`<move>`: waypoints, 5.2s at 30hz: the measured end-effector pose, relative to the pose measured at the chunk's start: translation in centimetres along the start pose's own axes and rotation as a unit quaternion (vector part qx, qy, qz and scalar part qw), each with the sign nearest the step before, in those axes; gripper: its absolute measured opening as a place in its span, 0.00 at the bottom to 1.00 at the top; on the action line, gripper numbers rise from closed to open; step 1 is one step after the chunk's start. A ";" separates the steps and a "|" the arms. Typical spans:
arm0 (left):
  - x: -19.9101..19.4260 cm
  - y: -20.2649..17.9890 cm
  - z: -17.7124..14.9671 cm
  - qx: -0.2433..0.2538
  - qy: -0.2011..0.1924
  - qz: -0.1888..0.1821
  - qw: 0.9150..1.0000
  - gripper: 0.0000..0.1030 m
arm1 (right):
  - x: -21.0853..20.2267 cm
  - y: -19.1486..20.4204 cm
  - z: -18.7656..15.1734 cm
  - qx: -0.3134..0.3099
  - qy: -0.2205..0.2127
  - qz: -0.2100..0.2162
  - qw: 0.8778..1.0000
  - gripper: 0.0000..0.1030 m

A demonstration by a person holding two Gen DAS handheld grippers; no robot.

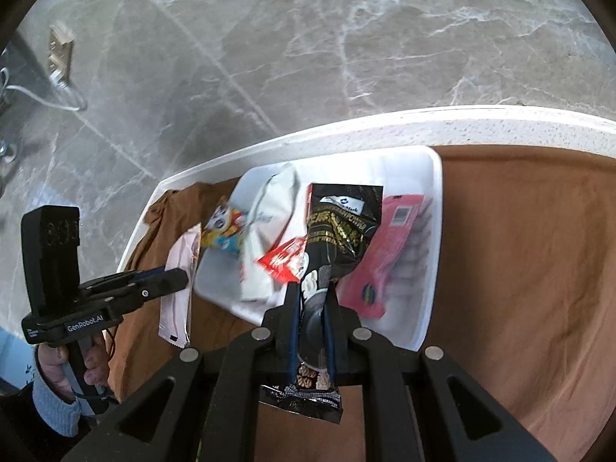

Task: Organize snacks
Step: 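Carry the black-and-gold packet over the tray and open the right tool, then grasp the gold wrapper with the left tool while the right tool grasps the red-white candy packet, then carry the gold wrapper and red-white packet to the tray and release both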

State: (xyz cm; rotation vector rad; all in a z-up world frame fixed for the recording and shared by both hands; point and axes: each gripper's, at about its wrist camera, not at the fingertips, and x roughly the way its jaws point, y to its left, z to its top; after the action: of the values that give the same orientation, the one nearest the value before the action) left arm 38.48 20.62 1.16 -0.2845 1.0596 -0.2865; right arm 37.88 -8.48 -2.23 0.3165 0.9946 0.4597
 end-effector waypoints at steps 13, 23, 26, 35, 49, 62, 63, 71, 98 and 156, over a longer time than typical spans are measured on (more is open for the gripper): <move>7.7 0.2 4.6 0.042 0.015 0.052 0.998 0.24 | 4.1 -1.1 2.6 -0.012 0.008 -0.067 0.998 0.17; 5.8 -0.3 4.4 0.071 -0.031 0.099 0.992 0.41 | 0.7 1.2 2.7 -0.054 -0.039 -0.100 0.993 0.44; 4.2 -0.6 3.7 0.068 -0.040 0.094 0.992 0.41 | -1.1 2.3 2.1 -0.061 -0.045 -0.091 0.993 0.44; -1.1 -2.0 -3.8 0.075 -0.034 0.068 0.994 0.41 | -6.7 5.1 -0.8 -0.097 -0.057 -0.068 0.991 0.45; -6.0 -6.4 -20.3 0.139 0.056 0.043 0.988 0.41 | -10.6 8.2 -10.7 -0.194 -0.004 -0.019 0.981 0.49; -5.9 -7.9 -28.0 0.171 0.109 0.064 0.977 0.41 | -1.8 9.0 -22.3 -0.245 0.128 -0.037 0.960 0.49; -5.8 -7.9 -28.1 0.173 0.112 0.062 0.977 0.41 | -1.5 8.8 -22.6 -0.242 0.130 -0.039 0.961 0.49; -4.4 -7.6 -29.1 0.203 0.135 0.071 0.967 0.41 | -0.1 8.6 -23.1 -0.236 0.132 -0.061 0.961 0.49; -1.0 -6.8 -28.8 0.228 0.138 0.078 0.961 0.57 | 0.5 8.5 -23.4 -0.223 0.133 -0.078 0.963 0.48; -1.7 -0.8 -6.0 0.077 0.010 -0.017 0.997 0.30 | -2.1 4.5 -3.6 -0.039 0.026 -0.027 0.999 0.33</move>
State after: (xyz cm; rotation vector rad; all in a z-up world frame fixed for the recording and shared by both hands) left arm 32.32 19.93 0.14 -0.1613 1.0467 -0.3997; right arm 32.82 -5.49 -0.44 0.2084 1.0302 0.4581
